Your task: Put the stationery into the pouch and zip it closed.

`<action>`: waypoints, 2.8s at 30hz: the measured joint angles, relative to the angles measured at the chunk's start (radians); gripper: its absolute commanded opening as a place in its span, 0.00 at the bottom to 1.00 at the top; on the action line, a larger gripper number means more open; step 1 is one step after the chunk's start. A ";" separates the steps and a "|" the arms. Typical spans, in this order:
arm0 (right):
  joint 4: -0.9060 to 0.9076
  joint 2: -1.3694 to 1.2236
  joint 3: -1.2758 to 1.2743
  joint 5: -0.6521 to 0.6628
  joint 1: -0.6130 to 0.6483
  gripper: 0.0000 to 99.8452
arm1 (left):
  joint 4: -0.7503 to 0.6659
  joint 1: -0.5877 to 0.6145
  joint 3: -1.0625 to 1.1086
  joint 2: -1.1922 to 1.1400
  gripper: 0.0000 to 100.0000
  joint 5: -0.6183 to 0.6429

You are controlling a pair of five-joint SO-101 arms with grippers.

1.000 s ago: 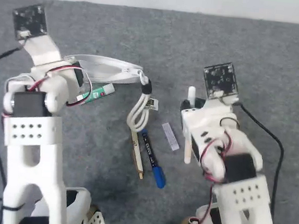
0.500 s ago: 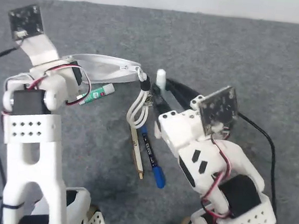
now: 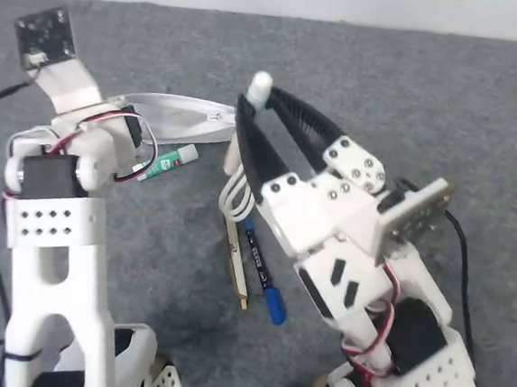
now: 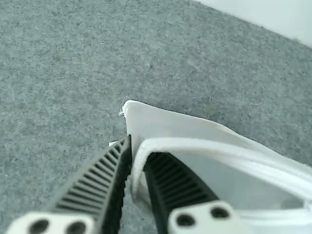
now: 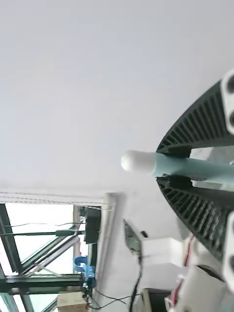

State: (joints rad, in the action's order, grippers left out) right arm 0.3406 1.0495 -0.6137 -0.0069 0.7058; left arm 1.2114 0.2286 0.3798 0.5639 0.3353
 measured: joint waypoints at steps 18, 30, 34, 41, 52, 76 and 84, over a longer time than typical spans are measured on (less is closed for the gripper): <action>-0.288 -0.456 0.157 0.000 0.035 0.01 | 0.000 0.000 0.000 0.000 0.01 0.000; -0.350 -0.621 0.157 0.000 0.035 0.01 | 0.000 0.000 0.000 -0.002 0.01 0.000; -0.353 -0.620 0.107 0.000 0.037 0.01 | 0.000 0.000 0.000 -0.002 0.01 0.000; -0.358 -0.618 0.075 -0.002 0.037 0.01 | 0.000 0.000 0.000 -0.002 0.01 0.000; -0.173 -0.617 0.057 -0.002 0.098 0.17 | 0.000 0.000 0.000 -0.002 0.01 0.000; 0.322 -0.308 0.095 0.000 0.014 0.17 | -0.006 0.006 0.000 -0.002 0.01 0.026; 0.370 -0.381 0.100 -0.002 0.014 0.17 | -0.009 0.178 -0.091 -0.003 0.01 0.037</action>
State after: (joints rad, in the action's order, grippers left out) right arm 0.7104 0.6690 -0.5140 -0.0084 0.7196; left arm 1.2022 0.4066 0.2892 0.5608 0.3721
